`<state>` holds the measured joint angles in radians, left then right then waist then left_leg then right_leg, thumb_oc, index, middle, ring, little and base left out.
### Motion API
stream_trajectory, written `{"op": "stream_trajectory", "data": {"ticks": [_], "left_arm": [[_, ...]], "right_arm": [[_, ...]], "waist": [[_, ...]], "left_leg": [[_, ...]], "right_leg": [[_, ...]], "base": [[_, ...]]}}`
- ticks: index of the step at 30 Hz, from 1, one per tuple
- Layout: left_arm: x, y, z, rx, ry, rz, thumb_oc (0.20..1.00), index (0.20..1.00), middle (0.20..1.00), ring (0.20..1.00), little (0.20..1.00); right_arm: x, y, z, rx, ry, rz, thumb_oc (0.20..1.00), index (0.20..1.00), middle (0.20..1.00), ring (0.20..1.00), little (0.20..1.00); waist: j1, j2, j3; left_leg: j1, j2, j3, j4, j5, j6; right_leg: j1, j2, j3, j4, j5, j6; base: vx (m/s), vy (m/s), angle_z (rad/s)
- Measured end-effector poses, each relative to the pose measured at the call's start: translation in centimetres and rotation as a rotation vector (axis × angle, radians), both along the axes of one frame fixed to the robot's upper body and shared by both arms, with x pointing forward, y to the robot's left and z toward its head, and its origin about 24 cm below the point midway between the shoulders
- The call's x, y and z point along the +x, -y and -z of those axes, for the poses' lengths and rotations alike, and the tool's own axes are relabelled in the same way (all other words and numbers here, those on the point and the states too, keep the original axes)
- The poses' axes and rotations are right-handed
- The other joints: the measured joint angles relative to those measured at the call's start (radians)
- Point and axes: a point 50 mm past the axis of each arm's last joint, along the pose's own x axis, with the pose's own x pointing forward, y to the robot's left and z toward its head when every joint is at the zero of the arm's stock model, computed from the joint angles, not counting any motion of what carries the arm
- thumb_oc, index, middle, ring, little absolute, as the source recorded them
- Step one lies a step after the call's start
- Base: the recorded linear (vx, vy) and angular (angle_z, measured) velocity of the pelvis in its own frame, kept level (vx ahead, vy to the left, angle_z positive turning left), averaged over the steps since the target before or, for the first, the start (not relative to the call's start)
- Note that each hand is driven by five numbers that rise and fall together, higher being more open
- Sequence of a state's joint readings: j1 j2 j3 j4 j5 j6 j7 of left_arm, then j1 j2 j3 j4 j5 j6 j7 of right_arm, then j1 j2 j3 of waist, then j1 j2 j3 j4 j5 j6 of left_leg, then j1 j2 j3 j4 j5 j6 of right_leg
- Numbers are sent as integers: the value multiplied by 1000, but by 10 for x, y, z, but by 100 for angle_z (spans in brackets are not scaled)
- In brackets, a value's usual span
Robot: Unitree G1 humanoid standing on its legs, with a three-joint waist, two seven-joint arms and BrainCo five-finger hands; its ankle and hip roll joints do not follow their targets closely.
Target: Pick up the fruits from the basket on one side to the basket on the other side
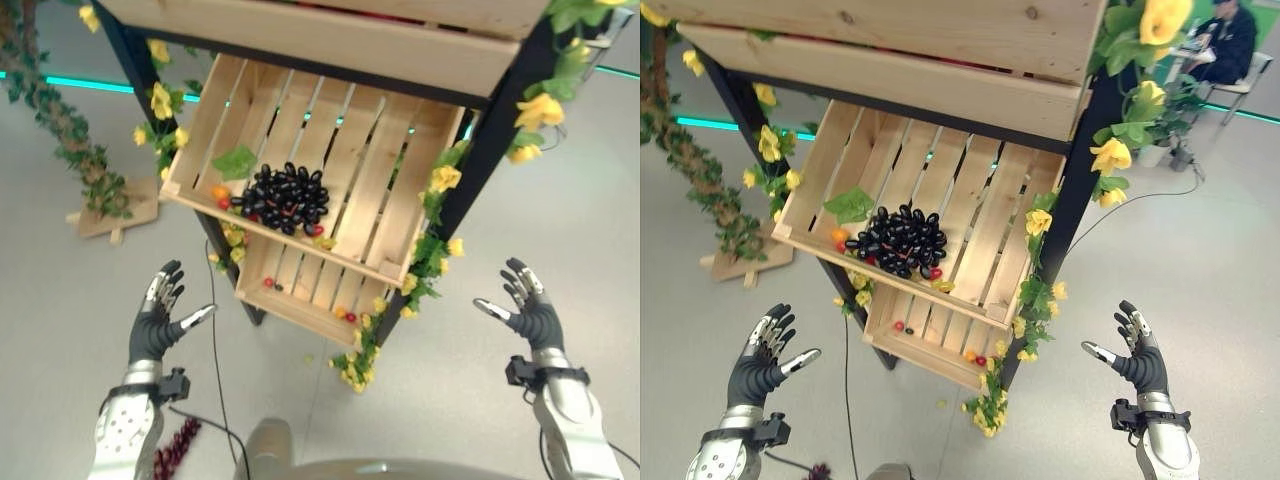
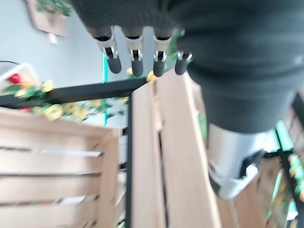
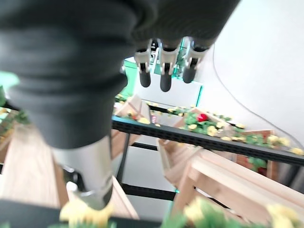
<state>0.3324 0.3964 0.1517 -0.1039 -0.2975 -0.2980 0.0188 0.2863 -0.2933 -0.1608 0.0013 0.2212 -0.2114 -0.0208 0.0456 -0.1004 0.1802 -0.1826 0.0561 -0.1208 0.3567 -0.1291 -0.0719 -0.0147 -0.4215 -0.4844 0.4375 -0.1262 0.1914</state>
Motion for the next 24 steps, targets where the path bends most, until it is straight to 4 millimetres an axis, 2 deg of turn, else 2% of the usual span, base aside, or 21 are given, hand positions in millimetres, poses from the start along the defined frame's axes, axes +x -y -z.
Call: {"op": "stream_trajectory", "data": {"ticks": [1,2,3,4,5,6,7,8,9,11,12,13,14,15,17,19,22,24], "left_arm": [[1,-6,-2,39,-11,3,1000,1000,1000,1000,1000],[2,-6,-1,47,-24,9,1000,1000,1000,1000,1000],[-2,-5,3,39,-41,5,1000,1000,1000,1000,1000],[-9,-7,6,45,-66,-3,1000,1000,1000,1000,1000],[-18,-12,11,51,-102,-30,1000,1000,1000,1000,1000],[-20,-14,13,58,-119,-38,1000,1000,1000,1000,1000],[-25,-17,15,73,-137,-57,1000,1000,1000,1000,1000],[-26,-20,16,80,-143,-68,1000,1000,1000,1000,1000],[-30,-27,13,86,-133,-109,1000,1000,1000,1000,1000],[-31,-32,18,78,-154,-135,1000,1000,1000,1000,1000],[-31,-31,20,68,-159,-134,1000,1000,1000,1000,1000],[-36,-25,25,42,-169,-134,1000,1000,1000,1000,1000],[-35,-24,26,34,-167,-134,1000,1000,1000,1000,1000],[-37,-21,29,18,-176,-132,1000,1000,1000,1000,1000],[-37,-16,32,0,-178,-129,1000,1000,1000,1000,1000],[-39,-16,34,0,-187,-129,1000,1000,1000,1000,1000],[-50,-19,38,5,-220,-149,1000,1000,1000,1000,1000],[-53,-19,39,4,-232,-150,1000,1000,1000,1000,1000]], "right_arm": [[2,-7,2,20,0,-22,1000,1000,1000,1000,1000],[0,-7,4,27,-7,-15,1000,1000,1000,1000,1000],[-4,-5,5,33,-14,-3,1000,1000,1000,1000,1000],[-2,-7,2,34,1,-16,1000,1000,1000,1000,1000],[2,-13,-2,35,20,-51,1000,1000,1000,1000,1000],[-2,-14,3,40,-4,-55,1000,1000,1000,1000,1000],[-3,-17,6,47,-22,-69,1000,1000,1000,1000,1000],[-8,-17,12,55,-50,-71,1000,1000,1000,1000,1000],[-9,-23,14,65,-62,-96,1000,1000,1000,1000,1000],[-22,-24,22,73,-112,-110,1000,1000,1000,1000,1000],[-26,-22,23,70,-125,-108,1000,1000,1000,1000,1000],[-31,-17,26,60,-150,-97,1000,1000,1000,1000,1000],[-33,-15,26,55,-158,-94,1000,1000,1000,1000,1000],[-36,-10,26,47,-168,-79,1000,1000,1000,1000,1000],[-34,-9,25,40,-169,-82,1000,1000,1000,1000,1000],[-31,-11,24,39,-160,-87,1000,1000,1000,1000,1000],[-27,-12,21,34,-145,-103,1000,1000,1000,1000,1000],[-31,-11,21,26,-156,-117,1000,1000,1000,1000,1000]], "waist": [[-5,-41,1],[-19,-65,-6],[-26,-82,-10],[-26,-87,-6],[-4,-88,15],[-11,-93,28],[21,-66,52],[12,-63,66],[32,-69,70],[18,-91,74],[22,-92,74],[17,-72,73],[7,-59,71],[-17,-31,70],[-5,10,59],[13,43,36],[34,38,26],[52,9,5]], "left_leg": [[1,6,-4,-40,24,-2],[9,-3,13,-23,30,1],[37,-18,89,42,-31,22],[56,-34,132,46,-54,23],[86,-41,161,28,-56,38],[112,-55,188,34,-51,46],[144,-35,221,2,-47,63],[168,-40,235,-5,-38,77],[174,-39,233,-27,-26,84],[203,-85,234,-75,-16,125],[223,-98,250,-104,-9,135],[244,-109,287,-134,5,158],[241,-109,291,-136,10,166],[245,-102,314,-167,40,172],[280,-88,366,-283,99,168],[298,-86,350,-355,102,165],[326,-105,352,-373,105,160],[331,-128,362,-375,119,140]], "right_leg": [[-13,75,30,-84,-8,-21],[-2,79,29,-105,-4,-25],[2,69,36,-87,19,-9],[-20,50,64,-44,26,-1],[-61,8,104,38,61,17],[-75,0,108,50,97,18],[-108,-9,116,96,183,50],[-133,-2,114,109,240,57],[-174,13,120,102,255,73],[-144,67,115,-15,250,61],[-124,61,104,-58,252,64],[-88,38,60,-134,258,68],[-85,30,57,-149,263,64],[-72,-1,56,-164,275,57],[-78,-45,63,-169,290,58],[-65,-86,61,-196,301,66],[2,-132,32,-255,301,67],[46,-145,9,-269,298,68]], "base": [[-131,172,42],[-265,356,28],[-202,278,-7],[-296,405,-64],[-172,219,-65],[-406,307,-97],[-252,98,-81],[-293,184,-110],[-84,283,-75],[-79,284,-44],[-170,7,-34],[-161,-39,-27],[-269,-90,7],[-136,-49,26],[-126,-64,-1],[-33,-73,-27],[-47,-87,-45],[-40,-141,-39]]}}
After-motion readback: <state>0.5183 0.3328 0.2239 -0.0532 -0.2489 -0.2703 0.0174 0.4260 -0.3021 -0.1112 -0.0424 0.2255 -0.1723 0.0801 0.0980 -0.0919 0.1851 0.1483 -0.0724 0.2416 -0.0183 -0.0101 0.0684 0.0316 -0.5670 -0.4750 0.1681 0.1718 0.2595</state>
